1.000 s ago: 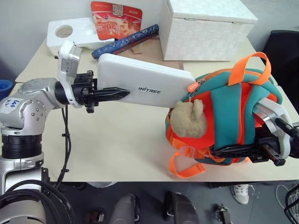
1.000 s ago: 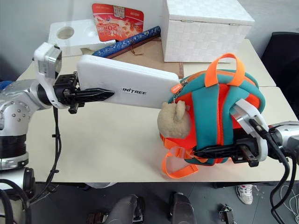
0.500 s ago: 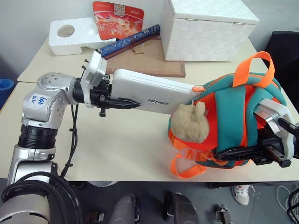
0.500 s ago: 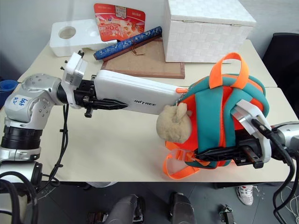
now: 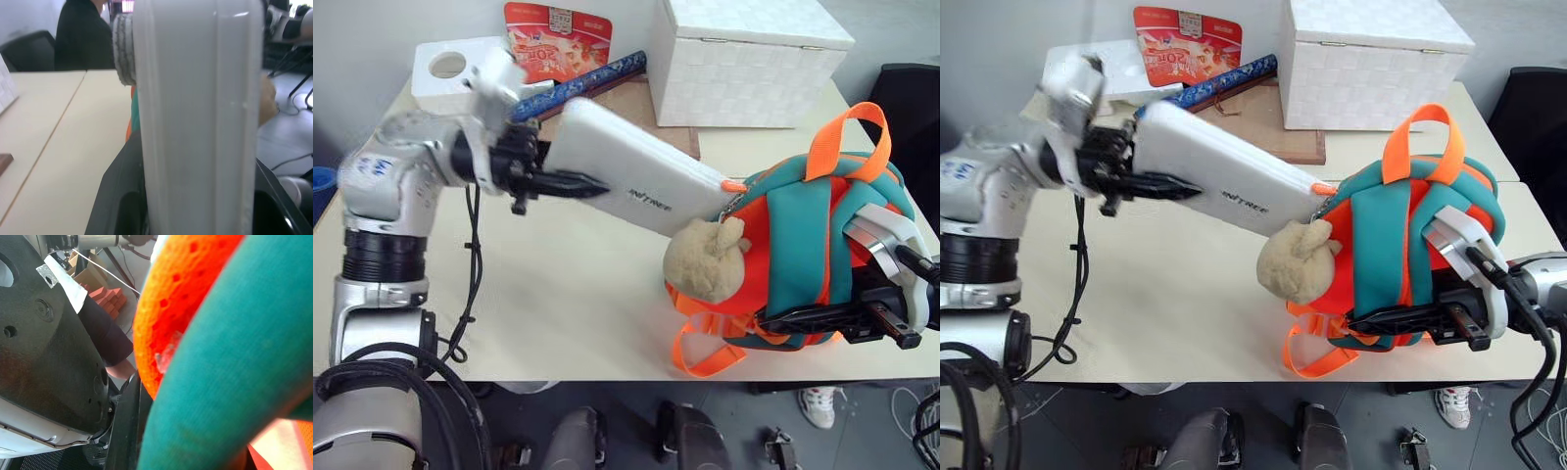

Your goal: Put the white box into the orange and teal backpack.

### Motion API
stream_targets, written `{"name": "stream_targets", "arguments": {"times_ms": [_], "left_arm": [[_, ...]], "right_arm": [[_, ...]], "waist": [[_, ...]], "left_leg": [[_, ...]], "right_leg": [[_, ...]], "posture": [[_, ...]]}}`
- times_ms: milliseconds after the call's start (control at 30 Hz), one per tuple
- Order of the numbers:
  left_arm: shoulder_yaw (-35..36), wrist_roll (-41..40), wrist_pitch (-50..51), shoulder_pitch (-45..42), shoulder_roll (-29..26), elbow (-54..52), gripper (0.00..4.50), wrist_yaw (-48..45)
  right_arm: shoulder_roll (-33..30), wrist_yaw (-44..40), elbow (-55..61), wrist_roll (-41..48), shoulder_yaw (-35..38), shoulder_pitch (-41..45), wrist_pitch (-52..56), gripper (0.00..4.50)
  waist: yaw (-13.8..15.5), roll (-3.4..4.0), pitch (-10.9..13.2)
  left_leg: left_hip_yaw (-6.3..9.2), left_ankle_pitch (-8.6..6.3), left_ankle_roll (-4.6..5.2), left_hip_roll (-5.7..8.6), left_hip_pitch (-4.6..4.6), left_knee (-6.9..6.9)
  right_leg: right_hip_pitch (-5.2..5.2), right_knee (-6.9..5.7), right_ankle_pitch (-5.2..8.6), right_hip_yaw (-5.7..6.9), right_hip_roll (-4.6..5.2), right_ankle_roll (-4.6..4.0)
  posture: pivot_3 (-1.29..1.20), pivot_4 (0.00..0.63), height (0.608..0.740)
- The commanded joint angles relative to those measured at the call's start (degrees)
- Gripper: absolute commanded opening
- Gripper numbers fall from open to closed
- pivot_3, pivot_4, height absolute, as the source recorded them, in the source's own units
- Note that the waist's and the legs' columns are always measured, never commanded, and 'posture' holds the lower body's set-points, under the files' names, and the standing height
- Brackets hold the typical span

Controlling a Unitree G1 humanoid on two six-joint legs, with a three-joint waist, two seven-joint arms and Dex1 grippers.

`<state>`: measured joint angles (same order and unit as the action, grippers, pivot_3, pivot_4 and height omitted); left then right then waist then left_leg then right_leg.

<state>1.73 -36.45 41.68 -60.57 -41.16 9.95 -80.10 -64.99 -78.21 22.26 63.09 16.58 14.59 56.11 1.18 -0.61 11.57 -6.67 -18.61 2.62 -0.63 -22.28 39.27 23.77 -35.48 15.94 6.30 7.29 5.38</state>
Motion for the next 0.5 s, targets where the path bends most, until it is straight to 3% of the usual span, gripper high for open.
{"name": "stream_targets", "arguments": {"times_ms": [33, 333, 500], "left_arm": [[2.8, -4.8, 3.5, -1.0, 0.6, -1.4, 1.41, -0.4], [-4.9, 7.5, -10.7, 7.3, 1.3, -2.3, 1.41, -0.1], [-4.3, 9.4, -13.9, 6.5, 2.5, 0.6, 1.41, 2.0]], "right_arm": [[0.3, 0.8, 1.0, 1.0, 0.9, 1.1, -0.5, 0.00], [0.8, 2.6, 1.0, 2.0, 0.4, 2.9, 0.3, 0.00], [0.7, 3.3, 1.7, 2.6, 0.9, 2.4, 0.4, 0.00]], "waist": [[0.1, 0.00, 0.0], [0.2, -0.01, 0.0], [0.3, -0.01, 0.0]], "left_leg": [[0.00, 0.01, 0.00, 0.00, -0.01, 0.00], [0.00, 0.01, 0.00, 0.00, 0.01, 0.07], [0.00, 0.00, 0.01, 0.03, 0.01, 0.09]], "right_leg": [[0.00, -0.01, 0.00, 0.02, -0.01, 0.00], [-0.02, -0.05, 0.00, -0.01, -0.01, 0.00], [-0.03, -0.04, -0.01, -0.01, 0.07, 0.01]], "posture": [[0.00, 0.150, 0.740], [0.00, 0.150, 0.740], [0.00, 0.150, 0.740]]}}
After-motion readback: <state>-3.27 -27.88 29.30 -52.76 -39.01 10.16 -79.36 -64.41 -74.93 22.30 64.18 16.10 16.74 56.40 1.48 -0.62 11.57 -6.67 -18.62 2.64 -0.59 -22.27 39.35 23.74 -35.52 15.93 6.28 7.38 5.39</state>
